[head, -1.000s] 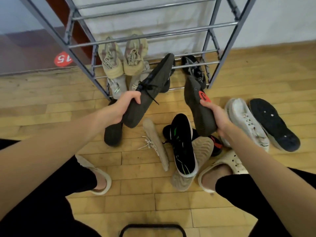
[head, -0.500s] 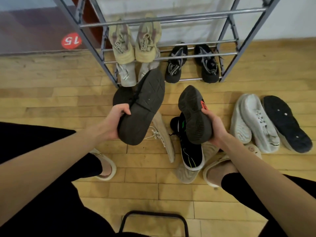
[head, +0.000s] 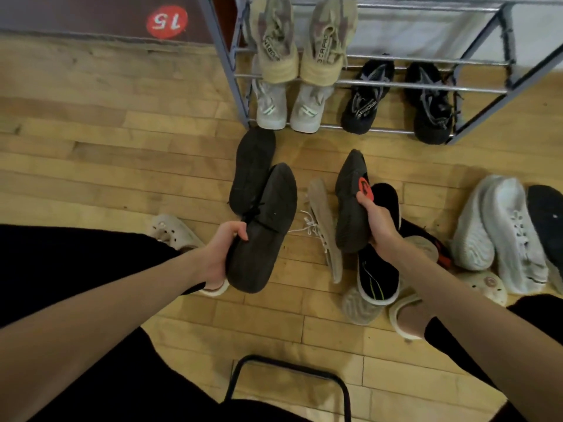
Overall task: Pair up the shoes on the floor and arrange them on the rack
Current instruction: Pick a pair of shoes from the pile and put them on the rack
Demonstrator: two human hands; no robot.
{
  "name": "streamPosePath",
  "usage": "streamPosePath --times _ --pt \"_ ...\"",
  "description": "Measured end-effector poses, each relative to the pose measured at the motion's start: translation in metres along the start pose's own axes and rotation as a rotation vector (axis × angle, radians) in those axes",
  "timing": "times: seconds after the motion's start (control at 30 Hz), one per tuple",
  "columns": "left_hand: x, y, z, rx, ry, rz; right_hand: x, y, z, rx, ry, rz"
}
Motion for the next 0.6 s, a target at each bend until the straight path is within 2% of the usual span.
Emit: streamPosePath --times 0.07,0.17,0.3,0.37,0.4,0.47,0.53,0.6 --pt "0.0 0.001 -0.003 -0.025 -0.02 0.004 0.009 -0.003 0.006 -0.152 0.075 -0.093" --pt "0.0 0.005 -0.009 -0.097 -0.015 0.007 0.026 -0.007 0.015 -0.596 0.2 -0.245" --pt "-0.004 0.025 -0.023 -0.212 0.003 0.097 0.034 -0.011 0.04 -1.042 0.376 -0.25" --pt "-0.005 0.038 -0.038 -0.257 0.033 0.169 0.025 -0.019 0.068 -1.212 0.49 -0.452" --pt "-0.004 0.042 -0.047 -0.274 0.057 0.191 0.02 -0.023 0.086 -1.249 0.487 -0.595" --pt "-0.002 0.047 -0.062 -0.308 0.092 0.207 0.016 -0.029 0.127 -1.303 0.35 -0.785" --pt "0.0 0.049 -0.076 -0.346 0.145 0.225 0.022 -0.028 0.172 -1.325 0.111 -0.819" --pt "0.002 0.049 -0.087 -0.384 0.192 0.231 0.036 -0.023 0.21 -1.334 -0.038 -0.74"
Point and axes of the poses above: each hand's wrist, its own x-axis towards the middle knuckle, its own z-axis out of the palm, y = z × x, the point moved 4 cm from there along x, towards the middle knuckle, and after that the axes turned 6 degrees about -x, right-handed, at the moved point
